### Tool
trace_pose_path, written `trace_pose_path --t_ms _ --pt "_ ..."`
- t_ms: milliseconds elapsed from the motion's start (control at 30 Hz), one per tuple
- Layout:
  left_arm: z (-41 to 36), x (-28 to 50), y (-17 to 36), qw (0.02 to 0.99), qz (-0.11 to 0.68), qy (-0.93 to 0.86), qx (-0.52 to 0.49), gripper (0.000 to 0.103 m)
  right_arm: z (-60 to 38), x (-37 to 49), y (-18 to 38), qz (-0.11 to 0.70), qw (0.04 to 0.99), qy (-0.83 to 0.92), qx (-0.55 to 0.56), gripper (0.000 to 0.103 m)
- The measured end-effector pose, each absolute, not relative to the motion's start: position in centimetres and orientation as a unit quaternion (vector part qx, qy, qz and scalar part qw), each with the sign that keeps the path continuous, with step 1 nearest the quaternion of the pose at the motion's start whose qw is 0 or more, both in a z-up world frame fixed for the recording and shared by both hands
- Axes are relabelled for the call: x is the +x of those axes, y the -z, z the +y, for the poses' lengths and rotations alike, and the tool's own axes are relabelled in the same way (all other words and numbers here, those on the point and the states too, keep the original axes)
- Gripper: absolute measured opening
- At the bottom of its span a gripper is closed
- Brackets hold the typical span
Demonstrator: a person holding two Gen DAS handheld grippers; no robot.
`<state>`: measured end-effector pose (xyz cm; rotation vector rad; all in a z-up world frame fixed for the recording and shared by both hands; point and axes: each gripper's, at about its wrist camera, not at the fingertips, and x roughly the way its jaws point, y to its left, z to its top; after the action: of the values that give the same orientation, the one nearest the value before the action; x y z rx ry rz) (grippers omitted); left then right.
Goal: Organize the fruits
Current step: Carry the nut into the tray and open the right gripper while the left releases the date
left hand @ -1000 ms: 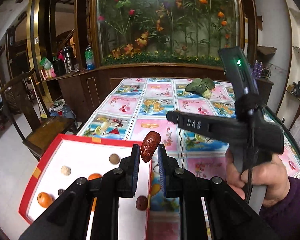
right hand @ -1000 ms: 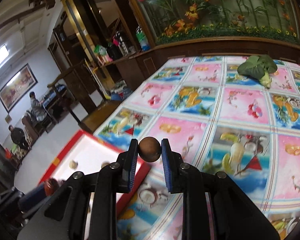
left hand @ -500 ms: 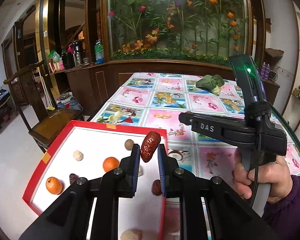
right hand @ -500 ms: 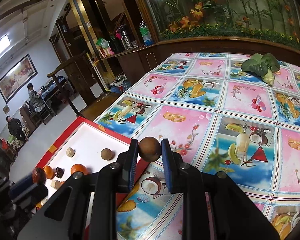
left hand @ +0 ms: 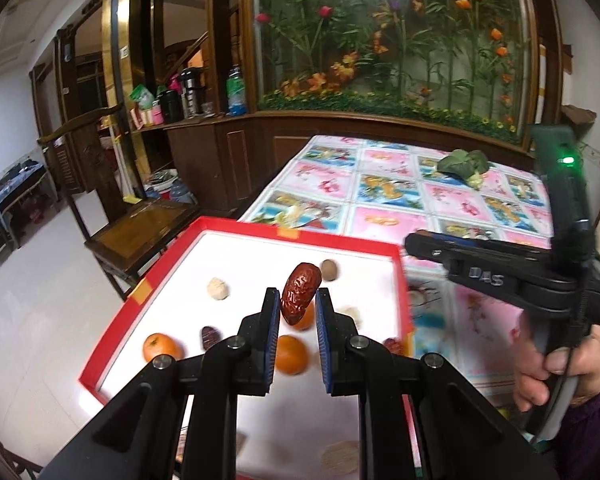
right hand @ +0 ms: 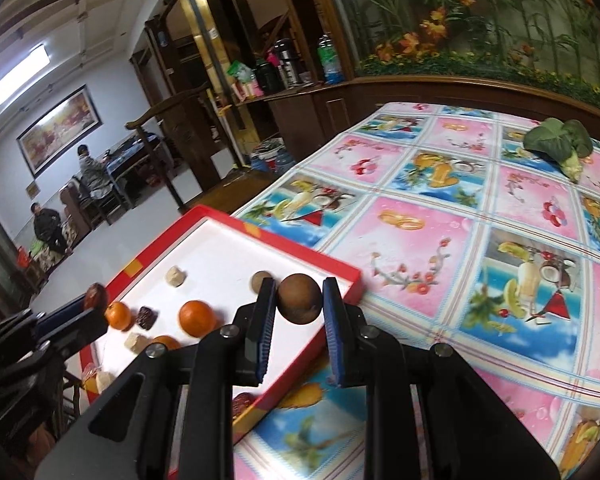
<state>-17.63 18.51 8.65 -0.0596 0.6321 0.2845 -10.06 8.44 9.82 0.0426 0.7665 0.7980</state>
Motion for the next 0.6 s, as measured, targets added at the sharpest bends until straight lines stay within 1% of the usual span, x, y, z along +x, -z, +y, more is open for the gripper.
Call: trace_pose_path --t_ms 167,467,600 --pt "20.2 -18.6 -7.5 0.933 0.324 -0.154 -0.032 0.016 9.6 -11.4 -9.6 0.367 0.834 -0.412 0.014 0.026" --pt "21.0 -19.8 -5.1 0.919 0.370 -0.135 -0.033 0.016 12.2 -14.7 -9.1 0.368 0.805 -0.465 -0.027 0.026" --pt "20.2 -20.6 -4.5 0.916 0.384 -0.118 -0.023 0.016 13.1 -15.9 -8.7 0.371 0.792 -0.483 -0.044 0.026"
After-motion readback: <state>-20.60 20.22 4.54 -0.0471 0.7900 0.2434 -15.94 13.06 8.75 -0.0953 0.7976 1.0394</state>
